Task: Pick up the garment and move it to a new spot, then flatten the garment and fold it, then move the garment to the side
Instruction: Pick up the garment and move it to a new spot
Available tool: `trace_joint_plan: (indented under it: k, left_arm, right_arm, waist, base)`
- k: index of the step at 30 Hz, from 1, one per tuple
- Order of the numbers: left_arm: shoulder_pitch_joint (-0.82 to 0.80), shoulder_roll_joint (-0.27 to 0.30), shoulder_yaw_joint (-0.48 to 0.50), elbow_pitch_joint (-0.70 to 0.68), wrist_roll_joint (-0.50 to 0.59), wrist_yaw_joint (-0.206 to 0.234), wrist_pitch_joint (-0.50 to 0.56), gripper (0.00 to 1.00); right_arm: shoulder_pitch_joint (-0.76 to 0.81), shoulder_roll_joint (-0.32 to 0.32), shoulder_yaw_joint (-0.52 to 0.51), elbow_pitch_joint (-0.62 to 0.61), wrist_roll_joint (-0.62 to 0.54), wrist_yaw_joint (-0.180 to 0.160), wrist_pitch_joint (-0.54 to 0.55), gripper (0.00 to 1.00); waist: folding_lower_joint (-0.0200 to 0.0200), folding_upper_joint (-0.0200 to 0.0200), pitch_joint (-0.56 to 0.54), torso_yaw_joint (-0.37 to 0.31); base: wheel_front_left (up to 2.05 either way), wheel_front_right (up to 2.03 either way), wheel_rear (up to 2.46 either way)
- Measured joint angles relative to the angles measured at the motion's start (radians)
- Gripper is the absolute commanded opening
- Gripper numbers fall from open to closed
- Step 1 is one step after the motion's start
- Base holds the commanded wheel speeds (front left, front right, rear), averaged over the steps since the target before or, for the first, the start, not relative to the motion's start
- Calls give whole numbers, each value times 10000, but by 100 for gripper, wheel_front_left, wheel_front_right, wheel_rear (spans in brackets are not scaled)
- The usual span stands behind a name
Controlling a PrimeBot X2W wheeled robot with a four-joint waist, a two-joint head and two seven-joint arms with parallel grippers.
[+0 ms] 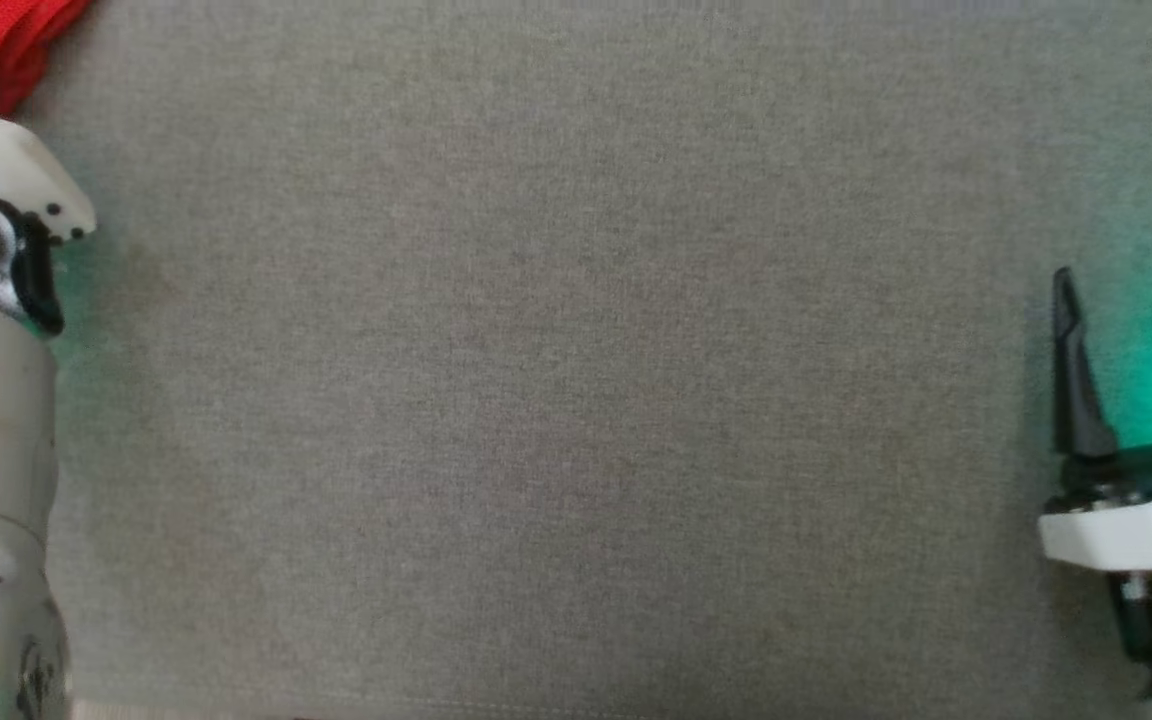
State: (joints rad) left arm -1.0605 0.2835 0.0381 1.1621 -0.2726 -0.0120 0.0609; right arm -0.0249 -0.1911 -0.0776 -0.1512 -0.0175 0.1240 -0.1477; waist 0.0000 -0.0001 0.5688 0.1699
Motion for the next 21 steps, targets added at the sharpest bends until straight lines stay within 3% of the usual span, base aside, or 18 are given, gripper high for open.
trace_joint_plan:
  k: [7,12,16,21]
  left_arm:
    - [-5,-19,-761,-604,219,-913,-811,0]
    - [327,-631,-1720,-2033,-148,-1127,-470,0]
    - [1909,-1308,-3522,-4777,-1948,-1164,723,0]
    - [4695,-1041,-4798,-9271,-4562,-1202,2715,0]
  right_arm:
    - [-1,700,445,1289,102,0,-569,100]
    - [169,1037,665,2157,228,0,-830,100]
    - [515,1237,811,2686,311,0,-932,100]
    - [842,1350,903,2940,435,0,-993,100]
  waist:
    - [-1,0,-1180,-62]
    - [-2,1,-2306,-186]
    - [-3,1,-3233,-341]
    - [-5,1,-4187,-675]
  base:
    - [0,0,0]
    - [0,0,0]
    - [0,0,0]
    - [0,0,0]
